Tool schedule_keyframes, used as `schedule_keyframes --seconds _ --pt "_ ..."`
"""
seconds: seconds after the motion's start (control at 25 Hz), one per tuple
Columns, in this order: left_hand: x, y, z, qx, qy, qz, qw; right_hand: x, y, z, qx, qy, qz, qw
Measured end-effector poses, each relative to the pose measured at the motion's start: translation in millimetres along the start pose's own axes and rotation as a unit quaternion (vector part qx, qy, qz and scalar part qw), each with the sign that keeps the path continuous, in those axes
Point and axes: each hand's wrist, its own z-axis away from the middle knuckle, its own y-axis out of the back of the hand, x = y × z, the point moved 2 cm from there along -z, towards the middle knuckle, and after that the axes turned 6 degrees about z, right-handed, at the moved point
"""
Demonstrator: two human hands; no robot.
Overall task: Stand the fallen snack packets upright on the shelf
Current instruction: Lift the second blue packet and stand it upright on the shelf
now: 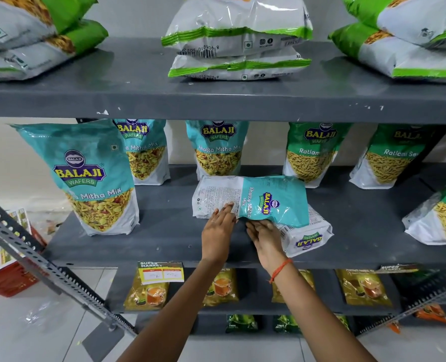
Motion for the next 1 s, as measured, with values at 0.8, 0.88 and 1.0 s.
schedule_keyframes --seconds 0.8,0.88,1.0 --pt "0.6 96.5 -52.1 0.092 0.179 0.404 0.892 -13.2 -26.2 -12.9 -0.12 0.064 -0.046 0.99" --pt "-4.9 104.3 -46.7 0.112 0.242 0.46 0.847 -21.1 -25.5 -4.6 -0.116 0.087 -0.005 0.989" --pt "-7.8 114.6 -31.9 0.146 0.292 0.515 0.793 -37.1 -19.9 18.5 -0.036 0.178 0.079 0.98"
